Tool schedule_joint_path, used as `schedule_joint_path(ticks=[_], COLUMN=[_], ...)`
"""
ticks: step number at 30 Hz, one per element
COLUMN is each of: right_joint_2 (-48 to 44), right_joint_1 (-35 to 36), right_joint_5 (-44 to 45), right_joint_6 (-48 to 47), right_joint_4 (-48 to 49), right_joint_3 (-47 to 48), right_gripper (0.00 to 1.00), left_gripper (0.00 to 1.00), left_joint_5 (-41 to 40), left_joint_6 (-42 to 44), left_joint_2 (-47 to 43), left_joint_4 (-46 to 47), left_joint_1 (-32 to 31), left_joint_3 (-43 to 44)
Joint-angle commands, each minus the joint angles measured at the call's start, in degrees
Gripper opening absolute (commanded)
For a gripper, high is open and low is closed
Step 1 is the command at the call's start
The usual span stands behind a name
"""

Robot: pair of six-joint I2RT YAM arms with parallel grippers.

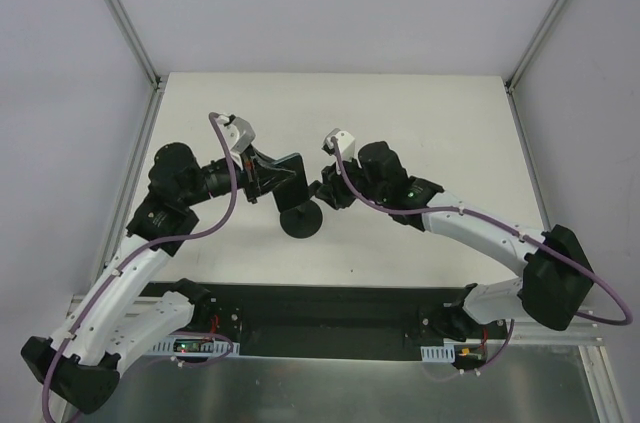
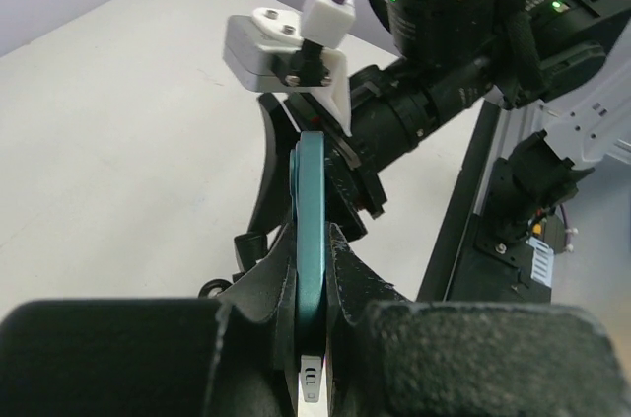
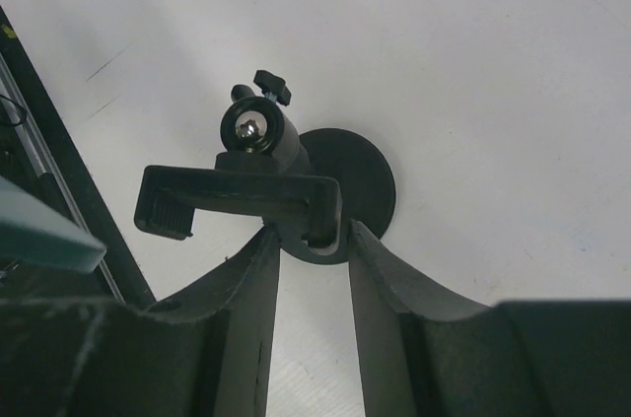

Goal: Place the phone on the phone stand

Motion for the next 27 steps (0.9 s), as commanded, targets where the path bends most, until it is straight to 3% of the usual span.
schedule_joint_path(ticks=[1,6,8,10,12,22,27], right_joint_2=[1.04,2.00,2.09,2.44,2.79,3.50,3.41], right_joint_1=[0.18,0.36,0.27,0.18,0.18,0.01,-0.43], right_joint_5=[-0.03,-0.91,-2.04,-3.01,-4.16,-9.51,-14.43], right_joint_6=[-1.19,-2.06,-2.41,-3.03,-3.47,-4.00,-4.35], right_joint_4=[3.93,4.02,3.59,2.88,2.35,2.70,3.50], right_joint_3=[3.62,4.41,4.50,4.93,5.02,5.64,5.46], right_gripper=[0.34,0.18,0.12,0.00,0.00,0.00,0.00], left_gripper=[0.00,0.00,0.00,0.00,0.00,0.00,0.00], left_joint_5=[7.04,11.95,14.33,15.31,16.01,17.16,22.24], left_joint_6=[1.35,-1.37,-5.32,-9.96,-11.31,-4.82,-2.61], left_joint_2=[-0.52,0.80,1.59,3.34,5.88,14.86,19.16], left_joint_4=[6.81,14.53,24.53,32.79,40.72,42.85,43.73], left_joint_1=[-0.02,0.07,-0.02,-0.36,-0.72,-2.83,-2.83], left_joint_3=[-0.20,-3.63,-7.14,-11.17,-12.68,-11.55,-10.94])
